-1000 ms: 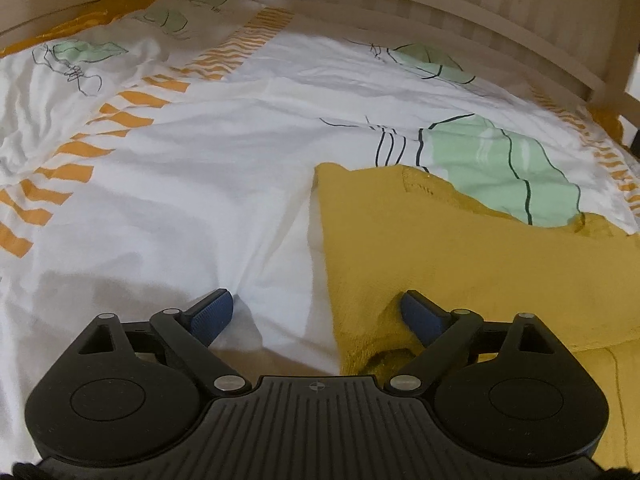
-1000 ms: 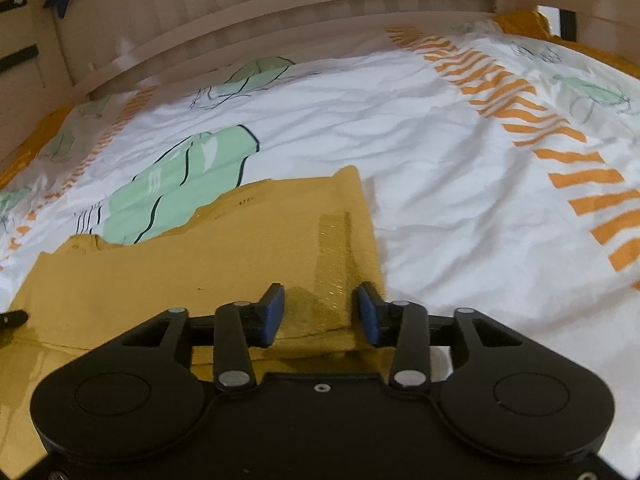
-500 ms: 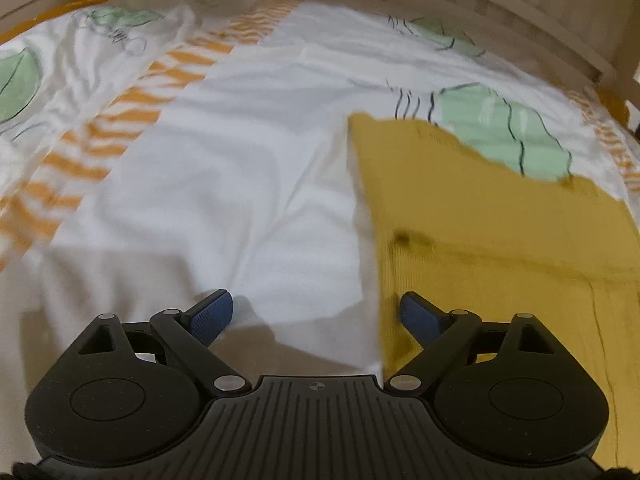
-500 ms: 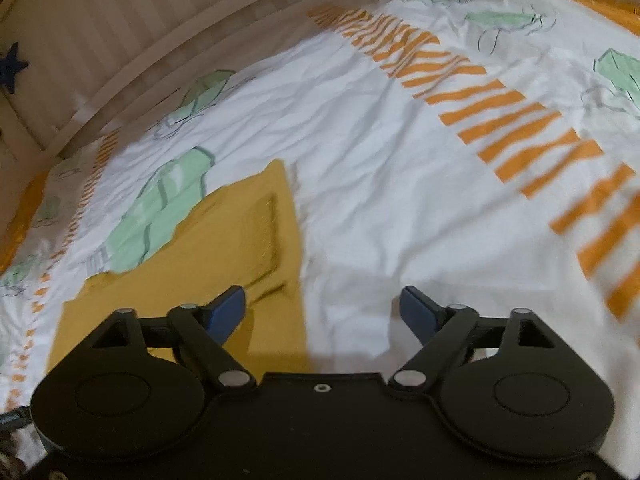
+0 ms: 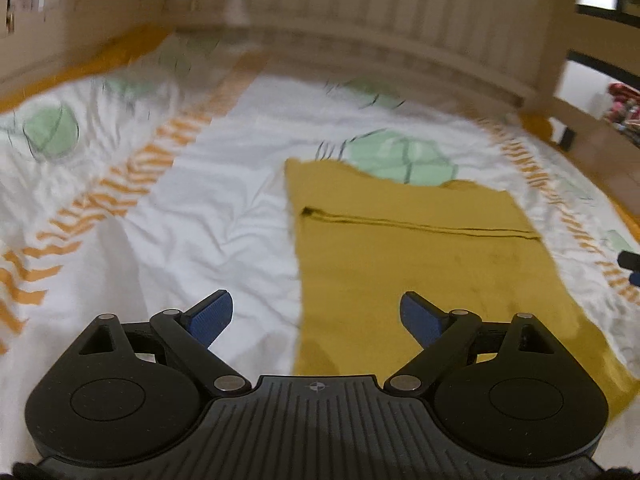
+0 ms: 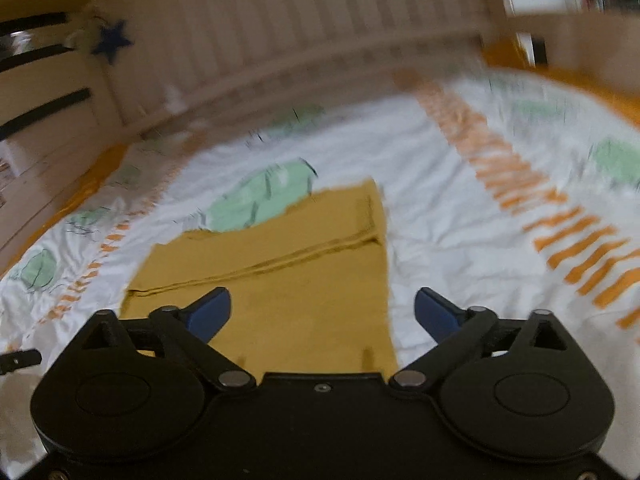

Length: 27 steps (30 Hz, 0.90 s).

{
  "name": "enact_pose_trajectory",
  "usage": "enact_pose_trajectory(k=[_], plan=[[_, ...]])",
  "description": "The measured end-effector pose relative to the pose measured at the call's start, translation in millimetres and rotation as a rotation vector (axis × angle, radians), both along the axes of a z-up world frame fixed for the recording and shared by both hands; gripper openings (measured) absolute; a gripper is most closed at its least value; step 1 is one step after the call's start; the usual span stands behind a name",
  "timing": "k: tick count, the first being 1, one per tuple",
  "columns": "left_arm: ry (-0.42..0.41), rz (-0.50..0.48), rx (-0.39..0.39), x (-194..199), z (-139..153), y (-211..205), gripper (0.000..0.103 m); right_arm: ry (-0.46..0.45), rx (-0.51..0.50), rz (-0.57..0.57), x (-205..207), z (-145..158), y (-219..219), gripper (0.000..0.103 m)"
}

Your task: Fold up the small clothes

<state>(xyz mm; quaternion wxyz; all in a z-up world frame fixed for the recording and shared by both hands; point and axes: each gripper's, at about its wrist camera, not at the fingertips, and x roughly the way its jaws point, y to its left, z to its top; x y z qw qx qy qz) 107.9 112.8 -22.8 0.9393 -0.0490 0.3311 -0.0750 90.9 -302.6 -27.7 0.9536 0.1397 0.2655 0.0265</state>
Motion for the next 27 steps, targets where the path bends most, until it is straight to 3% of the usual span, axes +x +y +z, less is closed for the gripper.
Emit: enact_pose_trajectory(k=[5,11,18,27], plan=[[-0.082,-0.030,-0.014,-39.7,4.1,-11.9,0.091,-0.075,-0.061,-0.028,-45.2,9.4,15.2,0.102],[-0.113,0.032,0.140,-70.3,-6.6,-26.8,0.091,0.029,-0.049,-0.093,-57.3,-3.7,8.8,0.102],[0.013,0.016,0.073,-70.0,-24.4,-14.3,0.079,0.055,0.012,-0.071,-72.1,-13.5,8.6,0.102],[0.120,0.034,0.038,-69.4,-52.3,-4.2,0.079,0.104,0.019,-0.066,-79.1,-29.0,14.4,0.102]])
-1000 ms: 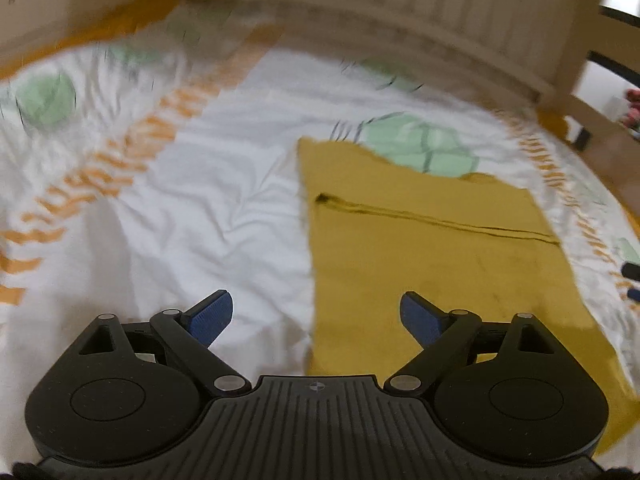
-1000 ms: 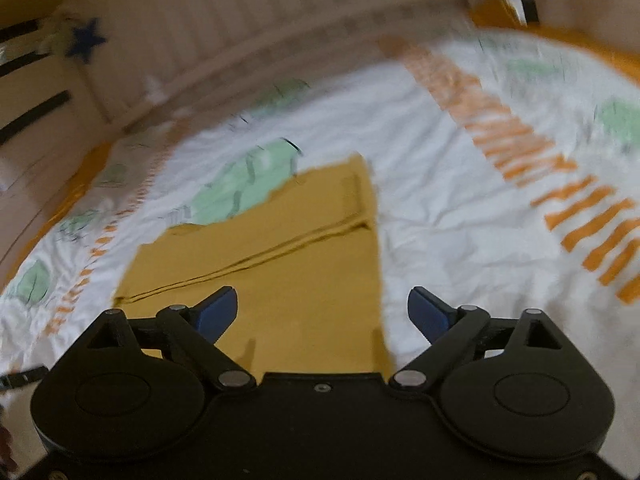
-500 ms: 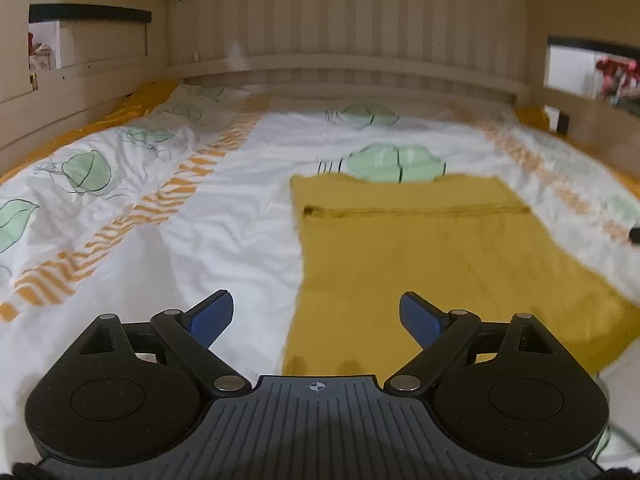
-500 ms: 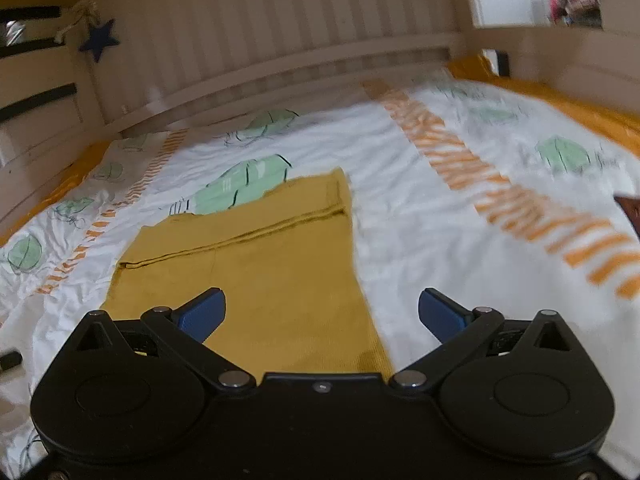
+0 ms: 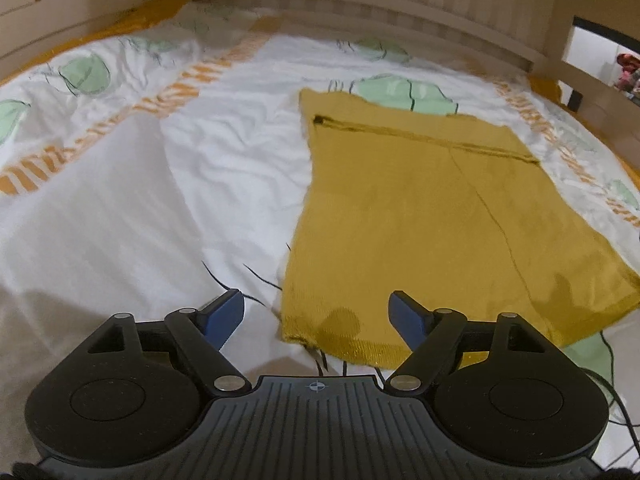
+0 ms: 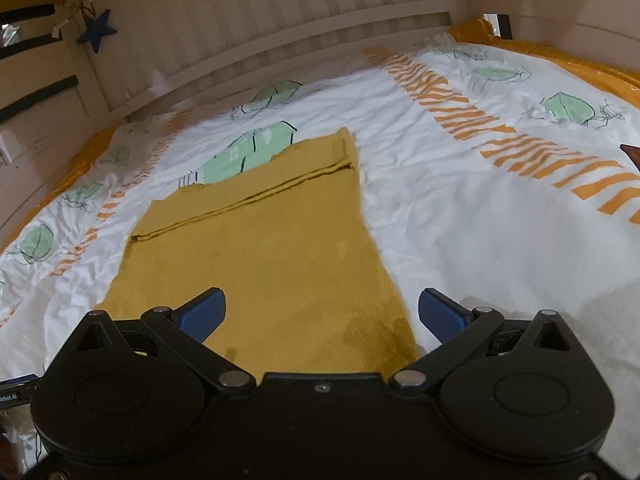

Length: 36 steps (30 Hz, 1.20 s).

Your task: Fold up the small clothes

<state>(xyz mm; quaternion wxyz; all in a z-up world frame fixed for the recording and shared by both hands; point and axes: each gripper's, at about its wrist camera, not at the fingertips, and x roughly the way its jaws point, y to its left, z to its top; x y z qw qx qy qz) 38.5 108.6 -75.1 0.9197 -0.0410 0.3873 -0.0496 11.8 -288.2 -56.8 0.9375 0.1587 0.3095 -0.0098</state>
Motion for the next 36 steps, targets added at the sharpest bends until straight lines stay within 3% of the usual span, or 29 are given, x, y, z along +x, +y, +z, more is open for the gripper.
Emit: enact_pose_trajectory(k=[9,19,26,36], plan=[[0.099,-0.041,-0.029,14.0,-19.8,-2.4,0.079,0.034,-0.001,-0.006,2.5,-6.3,0.9,0.102],[0.124,-0.088,-0.093,19.0,-27.1,-4.2,0.079,0.073,0.007,-0.024,5.6,-9.6,-0.7,0.102],[0.126,-0.101,-0.108,20.0,-27.3,-4.9,0.079,0.173,0.038,-0.019,23.1,-10.7,-7.6,0.102],[0.124,-0.103,-0.129,20.9,-28.0,-2.2,0.079,0.396,0.241,0.149,62.3,-25.3,-40.6,0.103]])
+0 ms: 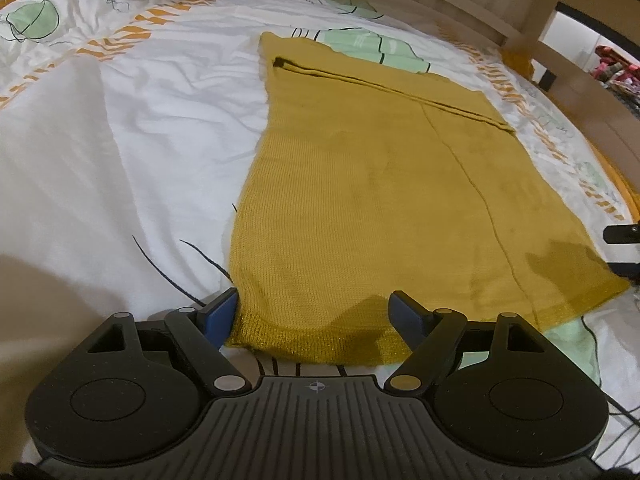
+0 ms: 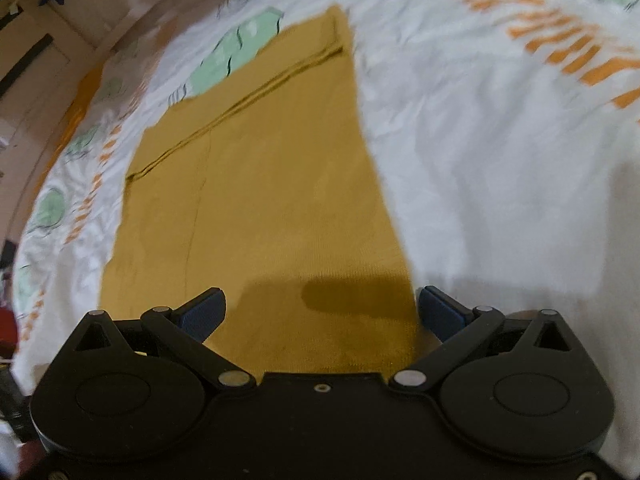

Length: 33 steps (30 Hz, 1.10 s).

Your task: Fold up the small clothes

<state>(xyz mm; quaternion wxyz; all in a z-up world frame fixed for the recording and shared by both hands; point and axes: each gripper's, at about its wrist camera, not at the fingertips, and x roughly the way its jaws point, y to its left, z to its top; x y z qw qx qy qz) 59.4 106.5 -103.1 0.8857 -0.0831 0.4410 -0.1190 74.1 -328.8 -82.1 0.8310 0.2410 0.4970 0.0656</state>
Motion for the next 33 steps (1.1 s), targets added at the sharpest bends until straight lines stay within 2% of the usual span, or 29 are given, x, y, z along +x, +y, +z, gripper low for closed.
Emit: enact_pose_trajectory(k=[6,13,19,25,30,33], plan=[[0.001,0.000,-0.002,0.3,-0.3,-0.3,0.079,0.060,0.099,0.058,3.9,-0.5,-13.1,0.102],[0.002,-0.001,0.000,0.5,-0.5,-1.0,0.079,0.116,0.078,0.130,4.2,4.2,-10.3,0.102],[0.002,-0.001,0.001,0.6,-0.6,-1.4,0.079,0.148,0.093,0.128,11.7,-10.2,-10.3,0.103],[0.005,-0.003,0.002,1.4,-2.4,-3.1,0.079,0.144,0.183,0.093,24.1,-23.9,-17.5,0.103],[0.012,-0.005,-0.007,1.9,-1.5,-1.3,0.079,0.131,0.201,0.096,20.3,-19.5,-19.8,0.102],[0.018,0.002,-0.016,1.9,2.0,1.8,0.070,0.118,0.209,0.098,16.1,-15.1,-22.1,0.102]])
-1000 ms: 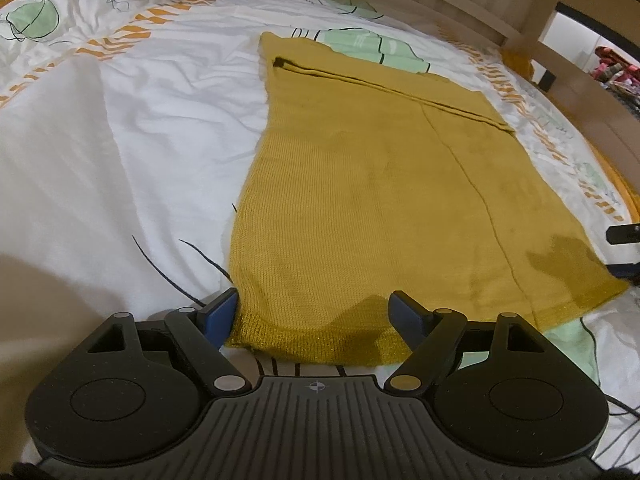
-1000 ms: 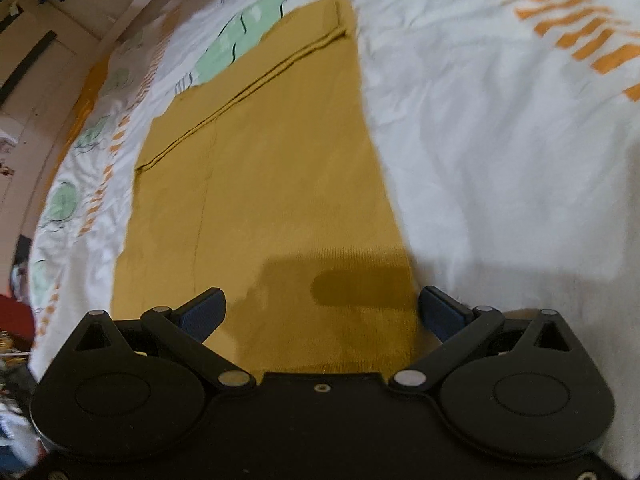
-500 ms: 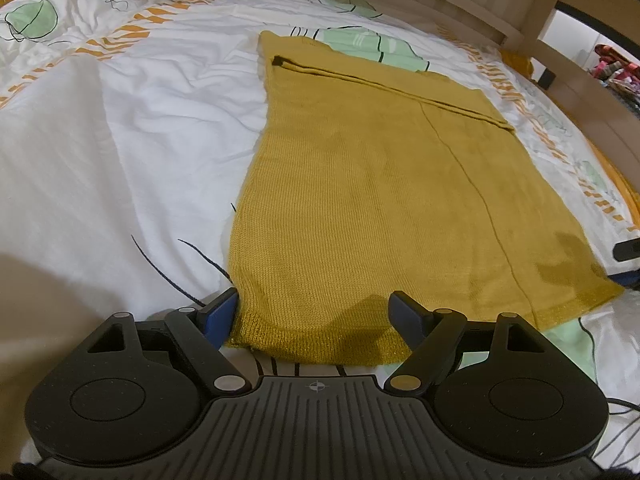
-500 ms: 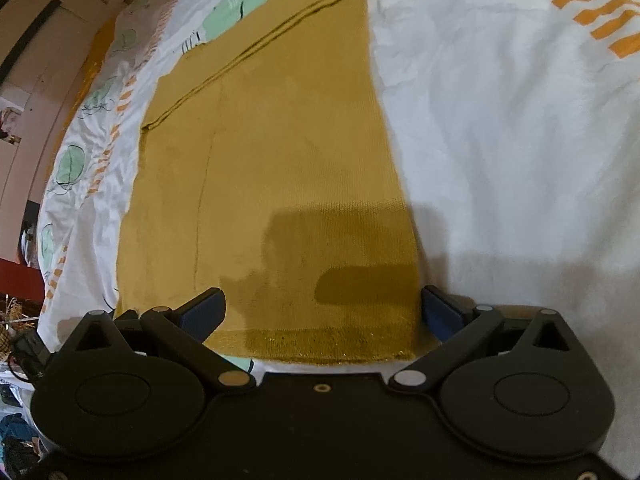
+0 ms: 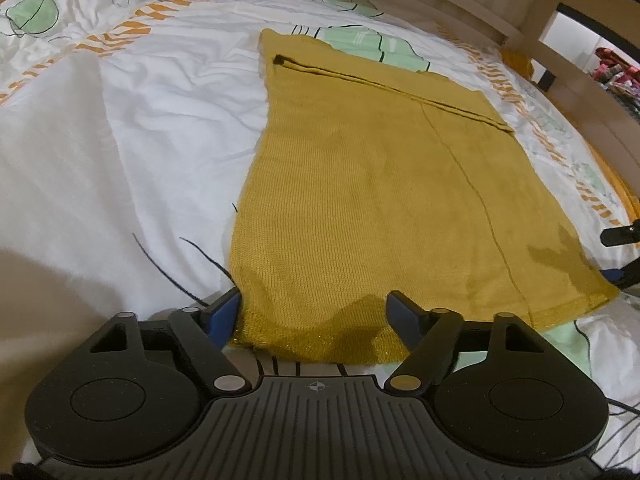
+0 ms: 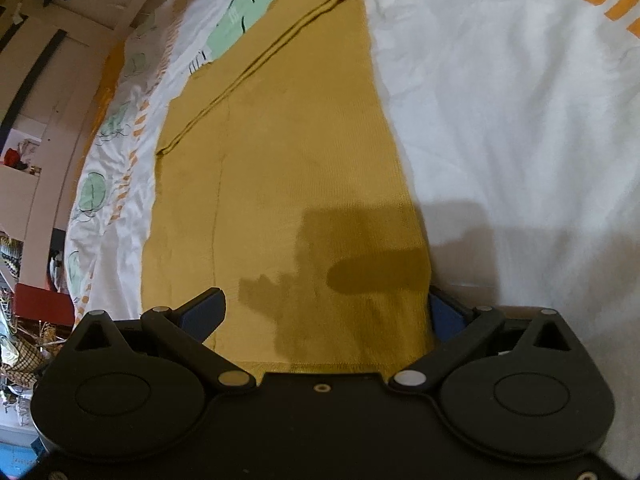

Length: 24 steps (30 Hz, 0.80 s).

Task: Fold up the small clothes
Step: 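Close both tools on the sweater hem edge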

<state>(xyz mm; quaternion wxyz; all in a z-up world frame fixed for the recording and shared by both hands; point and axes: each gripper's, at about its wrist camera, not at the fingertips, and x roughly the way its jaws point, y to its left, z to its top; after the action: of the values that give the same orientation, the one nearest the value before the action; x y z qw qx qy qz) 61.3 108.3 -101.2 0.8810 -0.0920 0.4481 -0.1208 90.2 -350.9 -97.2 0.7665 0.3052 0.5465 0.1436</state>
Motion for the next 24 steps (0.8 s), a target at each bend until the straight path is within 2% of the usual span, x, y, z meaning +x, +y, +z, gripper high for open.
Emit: enact_pose_trajectory(k=[4,14,19,24], plan=[[0.012,0.012,-0.035,-1.9,3.1,6.0,0.061,-0.002,-0.012,0.010,0.2,1.8,1.9,0.102],[0.027,0.042,-0.099,-4.2,8.6,19.9,0.052,0.008,-0.021,0.037,-3.9,5.8,4.8,0.102],[0.035,0.062,-0.127,-3.3,8.8,25.5,0.044,0.017,-0.020,0.052,-7.0,8.5,5.8,0.102],[0.052,0.088,-0.143,-1.7,5.4,28.9,0.031,0.014,-0.034,0.026,-8.6,9.3,5.8,0.095]])
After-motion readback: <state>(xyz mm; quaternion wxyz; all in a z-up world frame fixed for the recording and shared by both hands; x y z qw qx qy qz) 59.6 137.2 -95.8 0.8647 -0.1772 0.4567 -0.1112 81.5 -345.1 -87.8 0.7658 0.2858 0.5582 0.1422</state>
